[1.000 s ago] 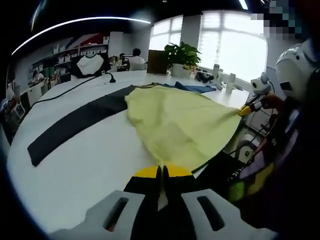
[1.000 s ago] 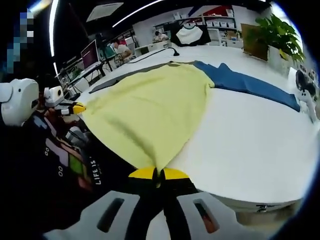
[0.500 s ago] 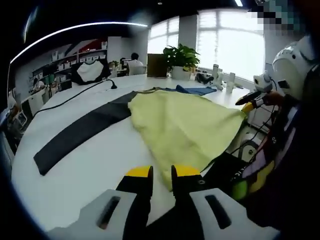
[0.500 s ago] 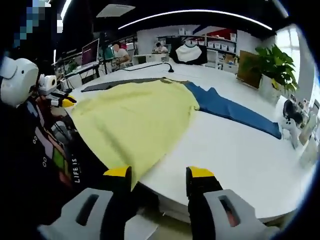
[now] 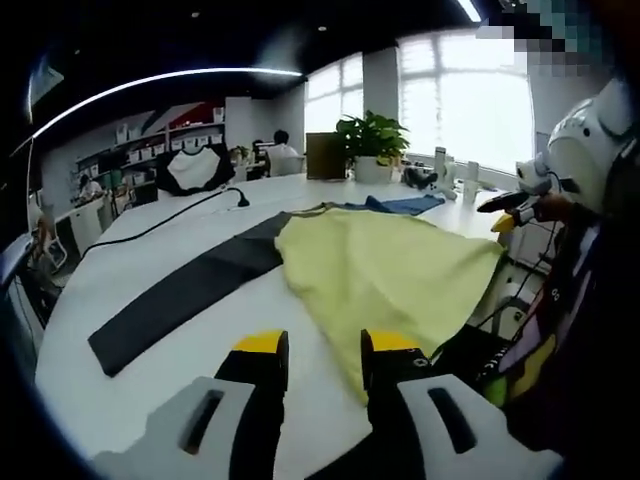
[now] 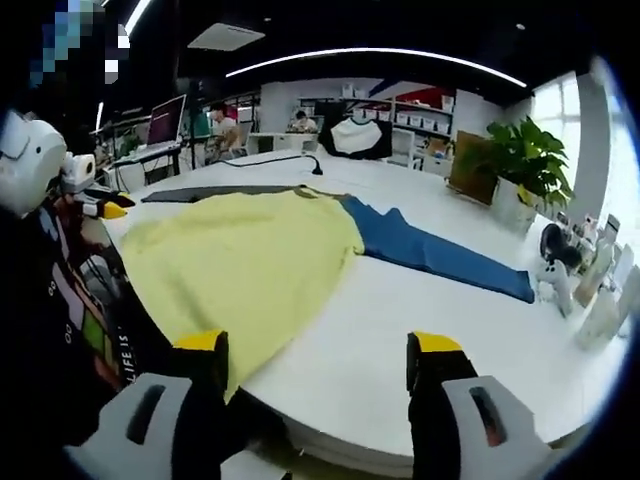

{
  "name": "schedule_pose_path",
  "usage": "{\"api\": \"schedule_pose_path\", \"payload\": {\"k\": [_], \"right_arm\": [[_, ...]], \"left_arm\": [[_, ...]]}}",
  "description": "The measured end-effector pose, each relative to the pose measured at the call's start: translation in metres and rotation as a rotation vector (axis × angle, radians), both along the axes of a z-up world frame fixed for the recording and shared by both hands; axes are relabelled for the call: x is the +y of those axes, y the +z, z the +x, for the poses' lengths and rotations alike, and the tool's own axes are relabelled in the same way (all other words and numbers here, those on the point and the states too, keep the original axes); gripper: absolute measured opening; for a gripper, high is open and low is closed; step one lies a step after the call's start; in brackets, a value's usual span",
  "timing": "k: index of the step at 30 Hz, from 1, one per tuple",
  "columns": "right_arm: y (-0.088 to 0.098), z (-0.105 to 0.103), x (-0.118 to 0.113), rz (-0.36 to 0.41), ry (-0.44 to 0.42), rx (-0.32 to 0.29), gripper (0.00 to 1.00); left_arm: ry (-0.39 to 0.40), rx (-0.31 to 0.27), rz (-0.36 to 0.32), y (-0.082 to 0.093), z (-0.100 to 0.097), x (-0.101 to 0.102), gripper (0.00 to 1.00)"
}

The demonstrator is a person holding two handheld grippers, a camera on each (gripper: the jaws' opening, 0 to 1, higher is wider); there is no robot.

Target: Fold the garment on the visible template until the final outline fits inside the template.

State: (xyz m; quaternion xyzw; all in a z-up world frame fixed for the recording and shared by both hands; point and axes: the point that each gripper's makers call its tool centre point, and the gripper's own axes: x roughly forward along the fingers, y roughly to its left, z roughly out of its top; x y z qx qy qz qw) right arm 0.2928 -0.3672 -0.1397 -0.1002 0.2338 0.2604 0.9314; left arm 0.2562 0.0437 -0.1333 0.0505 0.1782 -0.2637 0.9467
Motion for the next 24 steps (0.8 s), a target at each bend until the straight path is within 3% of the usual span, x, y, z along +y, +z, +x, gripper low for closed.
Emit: {"api": "schedule_pose_path", "payload": {"k": [2,5,8,11,16,21,24], "right_arm": [[0.01,0.009,-0.005,-0.012,-0.01,-0.072,0.87],[0.019,0.013,-0.009,0.002,-0.031,-0.113,0.91],[0.029,0.019,-0.012,-0.014,-0.038,-0.175,0.94],[0.035,0.023,-0.014,-0.009,-0.05,-0.206,0.96],[0.043,0.031,-0.016,-0.008,-0.059,-0.259,0.99],[0.05,0.041,-0.022,-0.004,-0.075,-0.297,0.99],[0.053,0.046,-0.027,-0.007,-0.084,-0.313,0.99]], "left_arm": [[0.01,-0.022,0.006,0.005,0.003,0.002,0.3],[0.017,-0.046,0.0,0.01,0.006,0.003,0.33],[0.034,-0.102,-0.005,0.019,0.013,0.005,0.44],[0.064,-0.152,0.002,0.028,0.018,0.008,0.59],[0.099,-0.199,-0.024,0.04,0.023,0.014,0.68],[0.141,-0.226,-0.019,0.045,0.031,0.023,0.85],[0.154,-0.238,-0.027,0.049,0.037,0.027,0.88]]}}
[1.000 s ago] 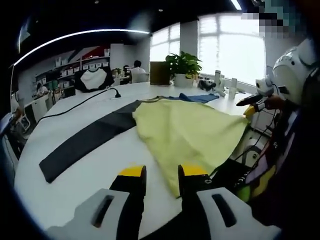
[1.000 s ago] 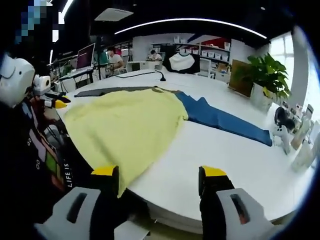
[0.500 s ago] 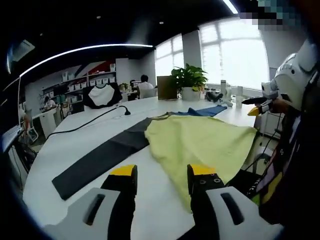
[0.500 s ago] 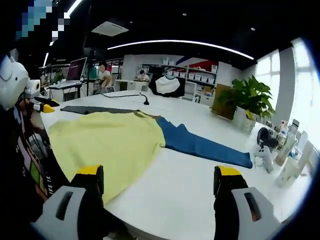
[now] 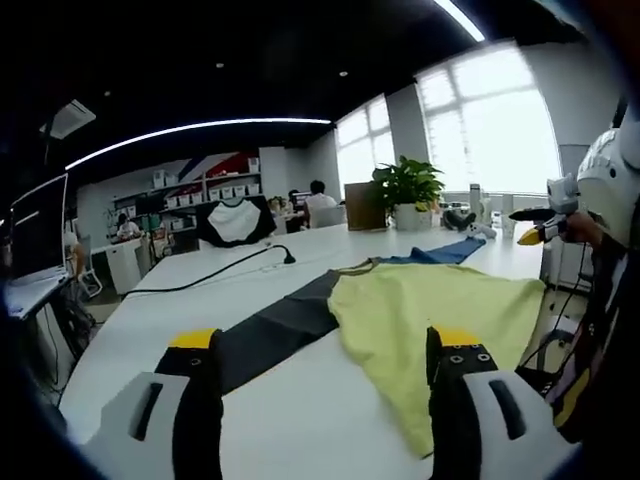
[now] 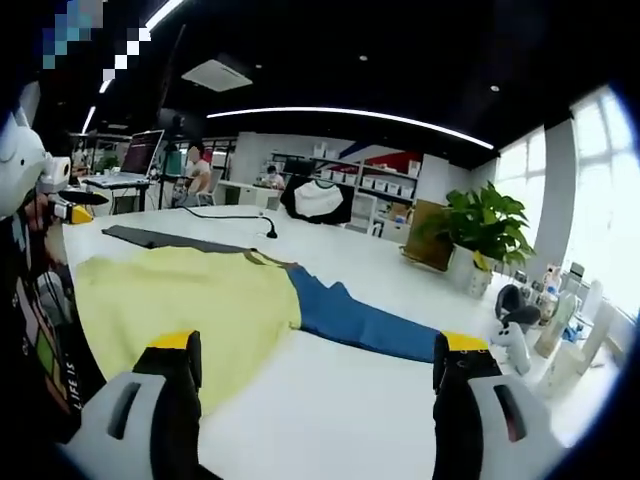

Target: Fold the garment on the visible template until the final outline fits inside the template.

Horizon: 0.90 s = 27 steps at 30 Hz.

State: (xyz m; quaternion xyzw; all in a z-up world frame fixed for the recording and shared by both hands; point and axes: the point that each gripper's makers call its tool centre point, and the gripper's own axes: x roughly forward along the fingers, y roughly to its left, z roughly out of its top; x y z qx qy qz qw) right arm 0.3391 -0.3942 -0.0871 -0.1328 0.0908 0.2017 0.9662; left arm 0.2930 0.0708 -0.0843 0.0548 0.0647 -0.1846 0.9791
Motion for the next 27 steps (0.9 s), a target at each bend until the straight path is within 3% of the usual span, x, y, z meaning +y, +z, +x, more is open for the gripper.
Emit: {"api": "schedule_pose_path", "payload": {"k": [4,9,22,27], "right_arm": [[-0.001,0.005,0.008,-0.009,0.016,-0.013,0.99],[0.008,0.013,0.007,-0.004,0.013,-0.035,0.99],[0.037,0.039,-0.031,0.027,-0.061,-0.105,0.99],[0.053,0.053,-0.051,0.062,-0.101,-0.141,0.99]], "left_arm": [[0.015,-0.054,-0.032,0.013,0.005,0.003,0.95],[0.045,-0.08,-0.013,0.02,0.013,0.01,1.0],[0.106,-0.095,0.039,0.031,0.039,0.04,0.97],[0.14,-0.05,0.023,0.024,0.049,0.059,0.94]]}}
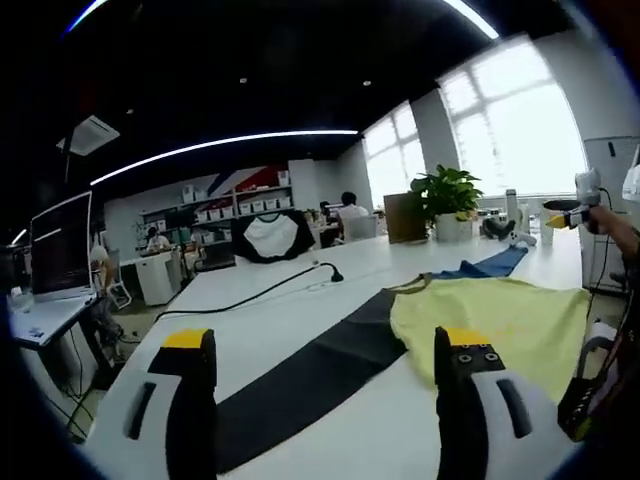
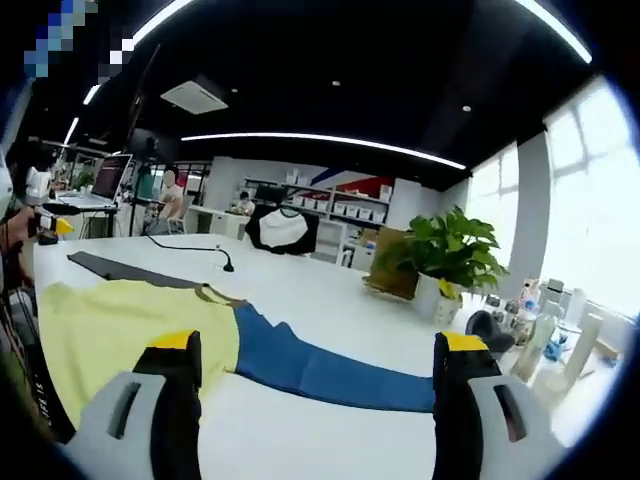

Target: Fold the garment on the visible template until the final outline fits inside the template.

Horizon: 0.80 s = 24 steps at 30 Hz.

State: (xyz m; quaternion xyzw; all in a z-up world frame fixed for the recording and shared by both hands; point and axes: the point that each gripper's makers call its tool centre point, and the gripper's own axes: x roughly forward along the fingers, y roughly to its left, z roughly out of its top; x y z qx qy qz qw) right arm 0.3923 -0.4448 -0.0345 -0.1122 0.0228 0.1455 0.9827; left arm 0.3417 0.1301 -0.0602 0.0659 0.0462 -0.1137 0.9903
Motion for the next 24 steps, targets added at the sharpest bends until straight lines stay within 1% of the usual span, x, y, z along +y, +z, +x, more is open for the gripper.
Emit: {"api": "schedule_pose_path", "payload": {"k": [3,7,10,11,14,17,20,22,24], "right_arm": [[0.002,0.007,-0.006,-0.006,-0.013,-0.003,0.99],[0.003,0.019,-0.012,-0.003,-0.024,0.006,0.99],[0.002,0.026,-0.013,0.005,-0.026,0.007,0.99],[0.002,0.031,-0.012,0.014,-0.024,0.011,0.99],[0.001,0.04,-0.011,0.013,-0.022,0.016,0.99],[0.0,0.052,-0.015,0.0,-0.038,0.022,0.99],[-0.004,0.061,-0.021,-0.003,-0.05,0.031,0.99],[-0.009,0.067,-0.025,-0.012,-0.061,0.046,0.99],[-0.015,0.071,-0.03,-0.013,-0.069,0.061,0.99]], "left_arm": [[0.012,0.013,0.026,-0.003,0.004,0.01,0.91],[0.006,0.015,0.027,-0.006,0.009,0.016,0.86],[0.005,0.027,0.029,-0.009,0.014,0.019,0.84],[0.003,0.028,0.031,-0.009,0.016,0.02,0.84],[-0.002,0.025,0.037,-0.008,0.021,0.023,0.83],[0.001,0.048,0.044,-0.013,0.027,0.029,0.8],[0.01,0.08,0.042,-0.021,0.03,0.037,0.77],[0.017,0.104,0.037,-0.029,0.031,0.043,0.75],[0.018,0.115,0.031,-0.033,0.031,0.047,0.75]]}}
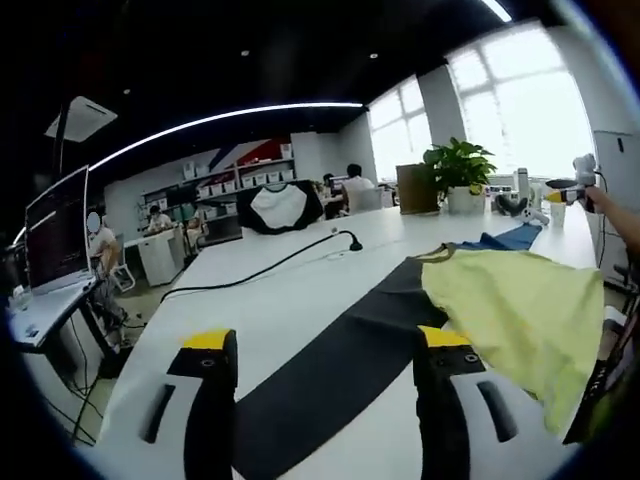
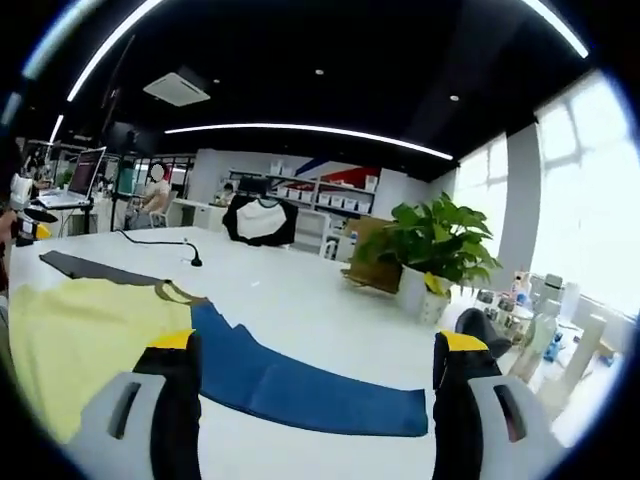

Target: Fold the garment on the visible template until the final outline fits inside the template.

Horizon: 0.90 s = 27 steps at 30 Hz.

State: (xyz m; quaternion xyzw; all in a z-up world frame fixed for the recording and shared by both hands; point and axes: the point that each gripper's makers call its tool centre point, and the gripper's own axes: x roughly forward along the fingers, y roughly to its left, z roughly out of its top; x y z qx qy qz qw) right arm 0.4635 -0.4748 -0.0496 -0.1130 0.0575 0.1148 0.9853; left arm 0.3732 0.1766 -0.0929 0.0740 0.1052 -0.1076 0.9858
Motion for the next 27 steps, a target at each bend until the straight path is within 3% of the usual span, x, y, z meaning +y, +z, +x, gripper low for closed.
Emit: {"api": "schedule_pose_path", "payload": {"k": [13,23,27], "right_arm": [[-0.037,0.029,-0.033,0.028,-0.066,0.075,0.98],[-0.089,0.044,-0.082,0.029,-0.175,0.214,0.97],[-0.103,0.049,-0.094,0.007,-0.222,0.236,0.89]], "left_arm": [[0.024,0.088,-0.02,-0.031,0.012,0.011,0.64],[0.115,0.209,-0.063,-0.069,0.011,0.036,0.58],[0.115,0.21,-0.081,-0.075,0.013,0.037,0.56]]}}
